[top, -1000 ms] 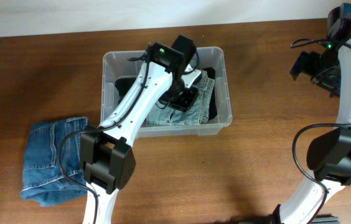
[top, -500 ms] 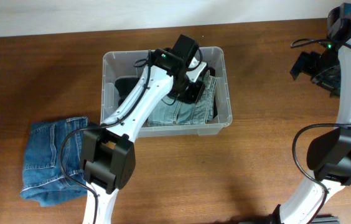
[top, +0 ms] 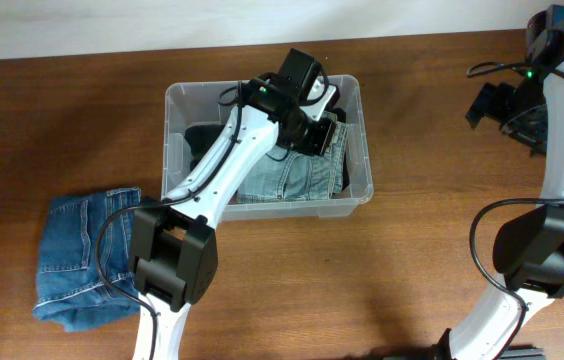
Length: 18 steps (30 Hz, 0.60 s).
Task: Pack container
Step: 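Press and tuck the light-blue jeans down with the left gripper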
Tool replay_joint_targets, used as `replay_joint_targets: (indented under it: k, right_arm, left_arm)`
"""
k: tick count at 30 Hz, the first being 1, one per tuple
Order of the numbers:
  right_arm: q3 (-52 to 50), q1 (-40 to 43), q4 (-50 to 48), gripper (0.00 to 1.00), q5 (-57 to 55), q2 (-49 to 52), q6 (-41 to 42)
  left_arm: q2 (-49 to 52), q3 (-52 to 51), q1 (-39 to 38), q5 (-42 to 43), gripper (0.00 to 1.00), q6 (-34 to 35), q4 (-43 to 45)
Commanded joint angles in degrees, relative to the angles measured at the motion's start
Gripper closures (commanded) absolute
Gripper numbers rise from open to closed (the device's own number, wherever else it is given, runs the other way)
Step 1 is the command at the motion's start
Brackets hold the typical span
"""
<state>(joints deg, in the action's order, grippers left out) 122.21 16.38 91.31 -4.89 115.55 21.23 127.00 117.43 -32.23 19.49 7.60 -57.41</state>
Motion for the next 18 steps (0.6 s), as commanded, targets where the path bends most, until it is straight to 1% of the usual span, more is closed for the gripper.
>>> replay_joint_targets:
  k: [1, 6, 9, 12, 15, 18]
  right_arm:
    - [-0.1, 0.2, 0.1, 0.02, -0.1, 0.1, 0.7]
    - [-0.1, 0.2, 0.1, 0.01, -0.1, 0.1, 0.7]
    - [-0.1, 0.2, 0.1, 0.02, -0.1, 0.1, 0.7]
    - [-0.1, 0.2, 0.1, 0.02, -0.1, 0.1, 0.7]
    - [-0.1, 0.2, 0.1, 0.02, -0.1, 0.1, 0.7]
    - [-0.1, 0.2, 0.1, 0.01, -0.1, 0.1, 0.7]
  left_arm:
    - [-1.4, 0.5, 0.7, -0.2, 0.99, 0.5, -4.6]
    - [-1.4, 5.0, 3.2, -0.2, 1.0, -4.5, -15.1]
    - [-1.4, 9.2, 4.7, -0.2, 1.0, -5.0, -20.9]
    - [-1.4, 12.4, 5.1, -0.2, 0.99, -7.3, -27.0]
    - [-1.3, 12.7, 5.0, -0.1, 1.0, -7.9, -31.0]
    - [-1.1, 11.9, 4.5, 0.2, 0.99, -8.1, -32.1]
